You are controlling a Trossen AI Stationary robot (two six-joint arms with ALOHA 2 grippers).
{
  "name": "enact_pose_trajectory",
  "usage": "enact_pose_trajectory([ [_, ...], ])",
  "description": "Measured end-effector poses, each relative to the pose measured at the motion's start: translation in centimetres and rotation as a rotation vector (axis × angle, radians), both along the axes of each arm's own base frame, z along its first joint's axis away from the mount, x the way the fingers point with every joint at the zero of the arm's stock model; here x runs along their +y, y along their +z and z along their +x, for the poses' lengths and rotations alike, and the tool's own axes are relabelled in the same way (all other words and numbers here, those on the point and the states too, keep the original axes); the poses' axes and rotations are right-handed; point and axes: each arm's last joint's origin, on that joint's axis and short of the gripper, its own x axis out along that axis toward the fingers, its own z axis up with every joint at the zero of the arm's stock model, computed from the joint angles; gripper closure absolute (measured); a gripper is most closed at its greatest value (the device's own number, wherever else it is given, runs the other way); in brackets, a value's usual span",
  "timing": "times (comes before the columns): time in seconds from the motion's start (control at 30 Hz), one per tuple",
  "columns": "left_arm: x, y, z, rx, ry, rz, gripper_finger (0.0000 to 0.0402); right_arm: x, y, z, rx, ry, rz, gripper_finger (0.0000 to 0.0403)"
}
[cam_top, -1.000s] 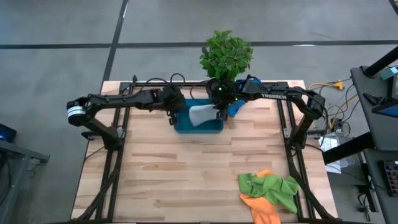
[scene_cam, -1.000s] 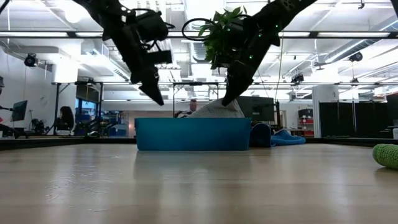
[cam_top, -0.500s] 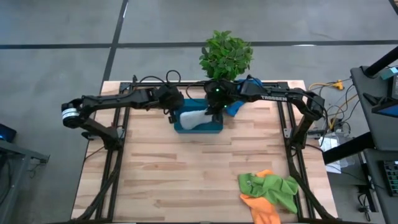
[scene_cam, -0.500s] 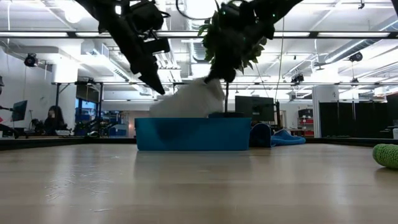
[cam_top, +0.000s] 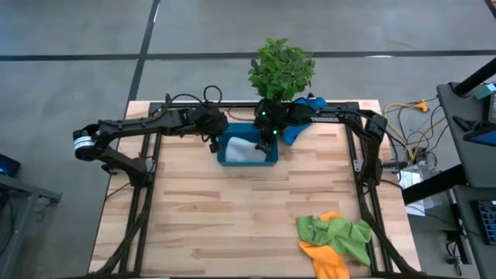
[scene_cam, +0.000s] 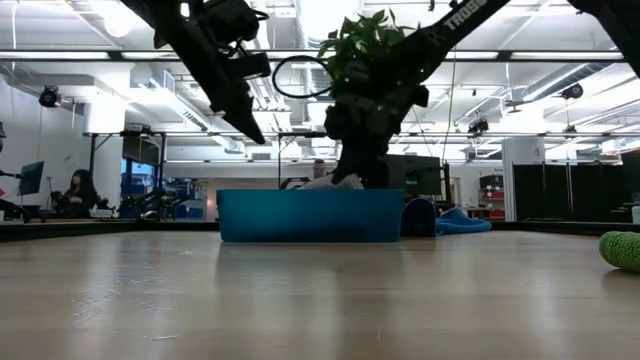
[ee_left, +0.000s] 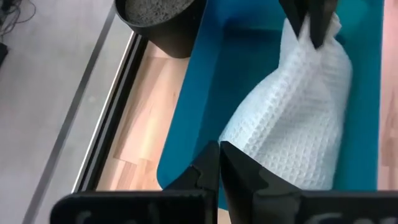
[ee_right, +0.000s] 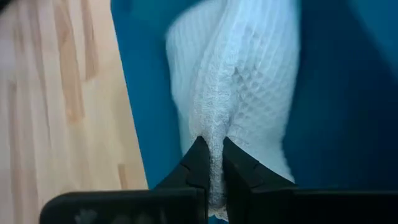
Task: Fold microfiber towels
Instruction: Put the gray microfiber towel in the blue bin
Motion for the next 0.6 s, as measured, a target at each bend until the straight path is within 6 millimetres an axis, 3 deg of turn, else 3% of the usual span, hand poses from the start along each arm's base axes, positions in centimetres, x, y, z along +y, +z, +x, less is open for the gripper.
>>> enact_pose_trajectory([
  [0.27,-0.2,-1.1,0.5,-0.009,-0.057,-0.111,0.0401,1.4,1.8,0.5,-0.051,0.055,-0.1,0.039],
  [0.37,-0.4,-1.6,1.0,-0.029,-0.171,-0.192,0.0398,1.8,2.6,0.3,-0.067,0.071,-0.142,0.039],
  [0.47,-0.5,-1.8,1.7,-0.078,-0.294,-0.221,0.0374,2.1,3.0,0.3,-0.08,0.093,-0.159,0.039],
  [0.6,-0.2,-1.8,2.6,-0.142,-0.338,-0.208,0.0315,2.5,3.3,0.3,-0.093,0.117,-0.174,0.039],
])
